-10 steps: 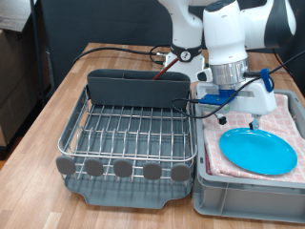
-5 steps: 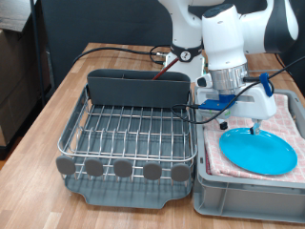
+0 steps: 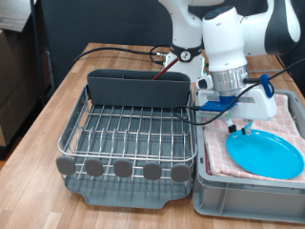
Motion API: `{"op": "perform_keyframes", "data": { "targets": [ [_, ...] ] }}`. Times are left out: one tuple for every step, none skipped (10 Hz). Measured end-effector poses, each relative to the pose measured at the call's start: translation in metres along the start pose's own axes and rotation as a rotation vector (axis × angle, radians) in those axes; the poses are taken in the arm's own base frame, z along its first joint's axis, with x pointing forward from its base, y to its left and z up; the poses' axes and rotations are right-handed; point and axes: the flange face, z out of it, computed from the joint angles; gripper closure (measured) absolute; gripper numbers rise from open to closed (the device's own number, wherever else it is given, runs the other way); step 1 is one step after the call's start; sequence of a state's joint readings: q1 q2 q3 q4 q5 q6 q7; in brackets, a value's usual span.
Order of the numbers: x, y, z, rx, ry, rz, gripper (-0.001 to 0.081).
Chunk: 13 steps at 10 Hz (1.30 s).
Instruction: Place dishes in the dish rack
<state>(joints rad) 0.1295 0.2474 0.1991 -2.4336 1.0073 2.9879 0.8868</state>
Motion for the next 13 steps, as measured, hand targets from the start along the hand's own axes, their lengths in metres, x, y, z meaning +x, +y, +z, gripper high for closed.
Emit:
{"op": "perform_keyframes", "data": {
  "targets": [
    [0.0,0.001,0.001,-0.002,0.001,-0.002,0.0695],
    [0.0,0.002,0.002,-0.001,-0.003,-0.008,0.0695],
    [-0.001,0.002,0.003,0.002,-0.008,-0.014,0.0782],
    [0.0,0.002,0.003,0.004,-0.01,-0.019,0.0782],
    [0.0,0.002,0.003,0.005,-0.01,-0.021,0.0789],
    [0.0,-0.001,0.003,-0.001,-0.001,-0.026,0.0789],
    [0.001,-0.006,0.001,-0.012,0.022,-0.03,0.0789],
    [0.003,-0.01,-0.001,-0.024,0.05,-0.03,0.0789],
    [0.002,-0.014,-0.006,-0.042,0.076,-0.028,0.0789],
    [0.001,-0.018,-0.014,-0.053,0.097,-0.022,0.0789],
    [-0.001,-0.021,-0.022,-0.061,0.111,-0.017,0.0789],
    [-0.001,-0.024,-0.031,-0.071,0.124,-0.012,0.0789],
    [-0.001,-0.026,-0.039,-0.08,0.139,-0.009,0.0791]
  ]
}}
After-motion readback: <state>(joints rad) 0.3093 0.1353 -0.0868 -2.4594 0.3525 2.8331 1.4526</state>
